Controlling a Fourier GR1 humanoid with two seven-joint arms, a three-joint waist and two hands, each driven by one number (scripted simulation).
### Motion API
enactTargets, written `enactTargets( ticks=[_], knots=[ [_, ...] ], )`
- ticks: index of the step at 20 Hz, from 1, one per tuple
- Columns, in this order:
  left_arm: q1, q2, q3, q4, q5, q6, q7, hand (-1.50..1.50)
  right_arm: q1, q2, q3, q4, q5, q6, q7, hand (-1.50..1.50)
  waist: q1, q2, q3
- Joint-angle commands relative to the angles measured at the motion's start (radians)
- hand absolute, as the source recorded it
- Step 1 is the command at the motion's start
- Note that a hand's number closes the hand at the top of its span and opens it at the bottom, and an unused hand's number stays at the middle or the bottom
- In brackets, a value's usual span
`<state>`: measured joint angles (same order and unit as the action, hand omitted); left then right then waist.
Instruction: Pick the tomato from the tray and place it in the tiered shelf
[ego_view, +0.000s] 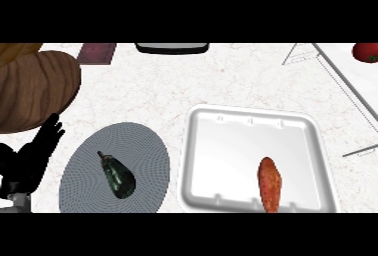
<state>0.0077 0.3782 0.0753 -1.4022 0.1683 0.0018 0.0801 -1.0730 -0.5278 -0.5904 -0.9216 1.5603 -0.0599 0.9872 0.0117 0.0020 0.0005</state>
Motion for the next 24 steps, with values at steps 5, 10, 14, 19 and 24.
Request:
enactTargets(
  ticks=[5,10,14,19,24],
  knots=[
    [-0.016,0.019,0.048,0.025,0.023,-0.033,0.006,0.00,0.043,0.046,-0.032,-0.171,-0.125,-0.100,0.010,-1.50,-0.016,-0.006,0.000],
    [-0.004,-0.013,0.029,0.013,-0.016,0.001,-0.017,0.00,0.002,0.027,-0.086,-0.254,-0.224,-0.110,0.010,-1.50,-0.015,-0.007,-0.001],
    [0.043,0.003,0.030,-0.033,-0.006,-0.031,0.007,0.00,0.047,0.079,-0.049,-0.442,-0.252,-0.120,0.018,-1.50,-0.016,-0.010,0.000],
    [0.026,-0.025,0.030,-0.009,-0.035,0.012,-0.002,0.00,0.066,0.095,0.001,-0.755,-0.243,0.049,0.111,-1.50,-0.035,-0.016,-0.001],
    [0.038,-0.004,0.063,0.021,0.004,-0.034,-0.012,0.00,0.061,0.062,0.001,-1.017,-0.162,0.292,0.232,-1.50,-0.051,-0.023,-0.003]
  ],
)
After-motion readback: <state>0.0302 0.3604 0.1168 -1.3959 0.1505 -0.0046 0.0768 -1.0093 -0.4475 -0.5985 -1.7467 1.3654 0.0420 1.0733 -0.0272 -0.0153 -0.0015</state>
